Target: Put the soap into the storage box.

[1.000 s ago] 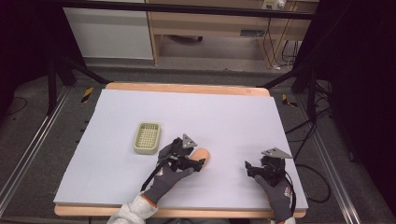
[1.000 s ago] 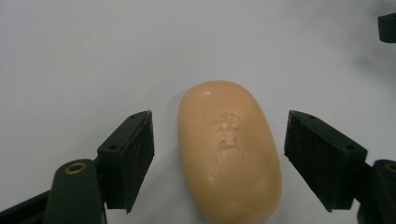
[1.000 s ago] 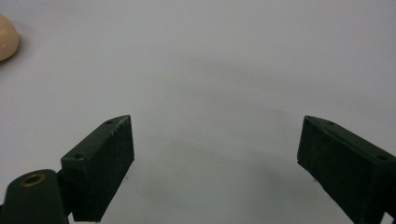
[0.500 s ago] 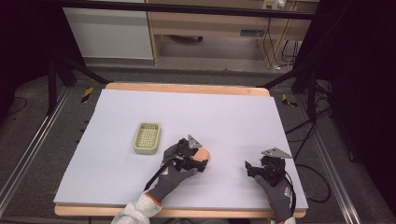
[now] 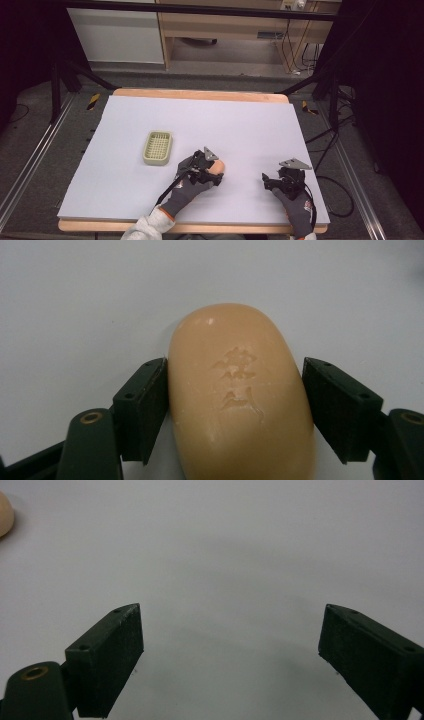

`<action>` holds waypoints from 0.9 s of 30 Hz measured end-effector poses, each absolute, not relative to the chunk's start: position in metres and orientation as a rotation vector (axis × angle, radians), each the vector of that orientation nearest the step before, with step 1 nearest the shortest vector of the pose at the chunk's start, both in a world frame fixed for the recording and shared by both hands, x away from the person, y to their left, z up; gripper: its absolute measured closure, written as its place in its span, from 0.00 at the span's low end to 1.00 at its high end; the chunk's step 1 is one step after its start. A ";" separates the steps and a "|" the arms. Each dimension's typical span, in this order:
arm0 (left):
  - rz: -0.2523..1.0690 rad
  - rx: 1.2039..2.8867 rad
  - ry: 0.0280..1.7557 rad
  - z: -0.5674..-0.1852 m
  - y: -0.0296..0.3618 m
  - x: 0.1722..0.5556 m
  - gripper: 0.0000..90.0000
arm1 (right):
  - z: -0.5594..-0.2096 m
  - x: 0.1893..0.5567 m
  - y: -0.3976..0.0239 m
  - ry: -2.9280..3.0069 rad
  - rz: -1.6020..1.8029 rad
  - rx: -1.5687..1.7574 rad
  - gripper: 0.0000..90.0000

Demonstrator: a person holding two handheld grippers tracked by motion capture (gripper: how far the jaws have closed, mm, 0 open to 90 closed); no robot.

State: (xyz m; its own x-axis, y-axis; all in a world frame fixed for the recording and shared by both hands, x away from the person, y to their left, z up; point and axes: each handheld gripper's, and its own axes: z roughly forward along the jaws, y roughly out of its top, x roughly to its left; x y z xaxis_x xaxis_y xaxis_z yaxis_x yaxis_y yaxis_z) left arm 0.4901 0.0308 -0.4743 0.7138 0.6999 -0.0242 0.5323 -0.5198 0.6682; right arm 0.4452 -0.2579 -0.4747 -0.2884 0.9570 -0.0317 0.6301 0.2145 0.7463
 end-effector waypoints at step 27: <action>0.342 2.240 0.937 -0.464 0.034 0.486 0.34 | -0.476 0.446 -0.257 2.004 0.852 1.464 0.12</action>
State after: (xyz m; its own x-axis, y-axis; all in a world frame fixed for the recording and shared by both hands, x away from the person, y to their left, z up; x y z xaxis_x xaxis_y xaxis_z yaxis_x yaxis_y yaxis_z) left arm 0.4855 0.0338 -0.4639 0.7068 0.7072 -0.0176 0.5302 -0.5130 0.6751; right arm 0.4457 -0.2573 -0.4755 -0.2873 0.9570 -0.0394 0.6357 0.2213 0.7396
